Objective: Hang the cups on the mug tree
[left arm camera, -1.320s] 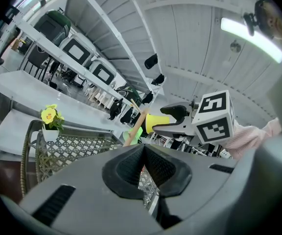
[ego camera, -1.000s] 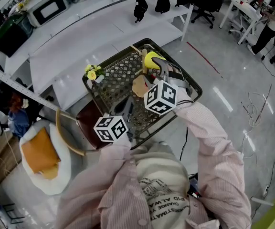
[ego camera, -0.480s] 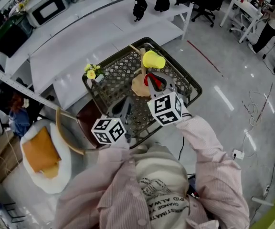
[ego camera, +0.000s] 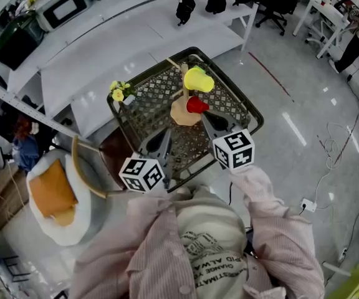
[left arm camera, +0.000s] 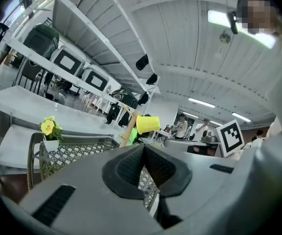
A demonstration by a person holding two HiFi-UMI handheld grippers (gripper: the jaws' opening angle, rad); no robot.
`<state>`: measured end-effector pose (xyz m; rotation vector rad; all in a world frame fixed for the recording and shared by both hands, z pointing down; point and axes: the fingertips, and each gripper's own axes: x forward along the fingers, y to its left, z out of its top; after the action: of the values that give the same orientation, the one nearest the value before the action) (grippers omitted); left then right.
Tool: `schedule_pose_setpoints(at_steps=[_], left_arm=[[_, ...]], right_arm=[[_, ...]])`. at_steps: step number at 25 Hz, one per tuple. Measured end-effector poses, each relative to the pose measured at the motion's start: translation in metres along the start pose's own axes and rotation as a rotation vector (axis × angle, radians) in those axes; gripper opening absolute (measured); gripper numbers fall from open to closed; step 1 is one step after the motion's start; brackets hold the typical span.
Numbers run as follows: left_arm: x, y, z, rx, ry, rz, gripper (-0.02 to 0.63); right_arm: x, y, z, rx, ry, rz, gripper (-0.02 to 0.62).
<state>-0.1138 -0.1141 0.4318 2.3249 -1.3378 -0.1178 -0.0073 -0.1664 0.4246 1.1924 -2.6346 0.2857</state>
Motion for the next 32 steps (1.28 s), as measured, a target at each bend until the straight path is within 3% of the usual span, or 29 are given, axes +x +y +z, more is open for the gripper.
schedule_pose_setpoints(at_steps=[3, 7, 21, 32], left_arm=[[0.000, -0.004, 0.000, 0.009, -0.012, 0.013, -0.002], [-0.001, -0.007, 0.002, 0.040, -0.035, 0.043, -0.002], [-0.012, -0.013, 0.023, 0.161, -0.096, 0.135, -0.002], [-0.016, -0.007, 0.026, 0.172, -0.097, 0.184, -0.002]], right_arm=[[-0.006, -0.006, -0.005, 0.092, -0.034, 0.035, 0.000], [-0.012, -0.014, -0.010, 0.128, -0.059, 0.033, 0.000], [-0.038, -0.032, -0.008, 0.175, -0.139, 0.005, -0.002], [-0.043, -0.036, -0.004, 0.170, -0.160, -0.002, -0.002]])
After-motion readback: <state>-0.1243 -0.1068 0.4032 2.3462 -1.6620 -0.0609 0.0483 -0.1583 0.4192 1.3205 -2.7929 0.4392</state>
